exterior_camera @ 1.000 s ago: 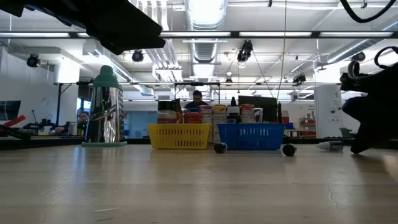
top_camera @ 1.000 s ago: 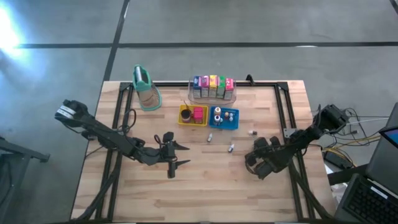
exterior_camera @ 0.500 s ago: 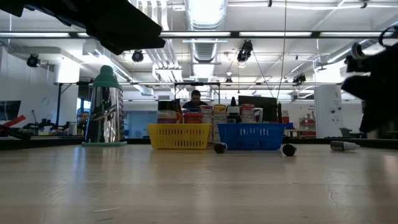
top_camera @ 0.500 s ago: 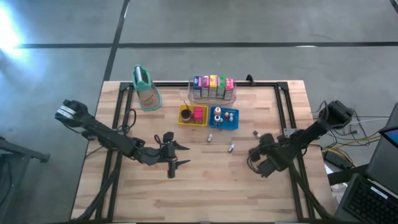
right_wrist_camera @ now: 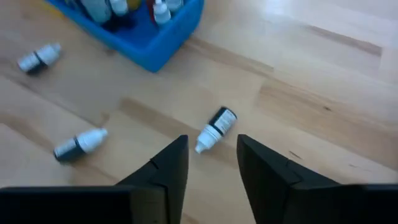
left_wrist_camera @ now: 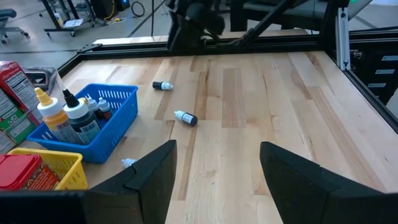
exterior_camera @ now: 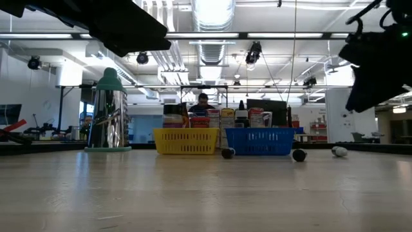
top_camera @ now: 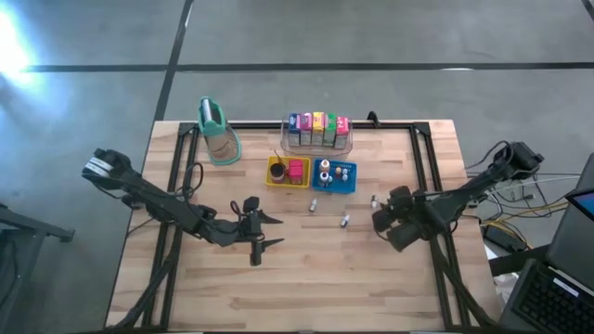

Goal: Pick & Place Kitchen Items
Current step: Put the small black food coloring bottle into the blue bin

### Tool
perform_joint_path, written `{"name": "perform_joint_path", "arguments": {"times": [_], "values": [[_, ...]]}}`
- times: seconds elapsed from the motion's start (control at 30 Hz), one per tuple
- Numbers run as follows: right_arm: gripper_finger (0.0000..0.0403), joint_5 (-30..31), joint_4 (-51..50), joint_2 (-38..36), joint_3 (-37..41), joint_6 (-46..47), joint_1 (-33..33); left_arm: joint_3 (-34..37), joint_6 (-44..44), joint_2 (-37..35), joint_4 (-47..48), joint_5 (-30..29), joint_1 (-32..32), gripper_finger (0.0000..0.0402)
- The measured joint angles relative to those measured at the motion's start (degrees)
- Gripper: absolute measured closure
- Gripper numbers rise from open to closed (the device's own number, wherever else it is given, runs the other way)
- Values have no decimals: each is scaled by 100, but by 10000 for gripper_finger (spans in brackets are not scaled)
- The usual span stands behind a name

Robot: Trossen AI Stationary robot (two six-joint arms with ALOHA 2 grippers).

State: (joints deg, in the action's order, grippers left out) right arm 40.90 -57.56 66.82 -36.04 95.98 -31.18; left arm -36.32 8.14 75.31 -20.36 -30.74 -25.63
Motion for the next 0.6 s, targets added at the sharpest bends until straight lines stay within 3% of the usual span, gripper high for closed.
{"name": "perform_joint_path", "arguments": {"times": [0.17, 0.4, 0.6], "values": [[242, 225, 501, 388, 29, 169, 486, 0, 0, 0, 0, 0, 0, 165], [200, 260, 1597, 1565, 31, -172, 1541, 0, 0, 0, 2, 0, -2, 165], [179, 180, 1597, 1941, 10, 55, 1677, 0, 0, 0, 2, 0, -1, 165]]}}
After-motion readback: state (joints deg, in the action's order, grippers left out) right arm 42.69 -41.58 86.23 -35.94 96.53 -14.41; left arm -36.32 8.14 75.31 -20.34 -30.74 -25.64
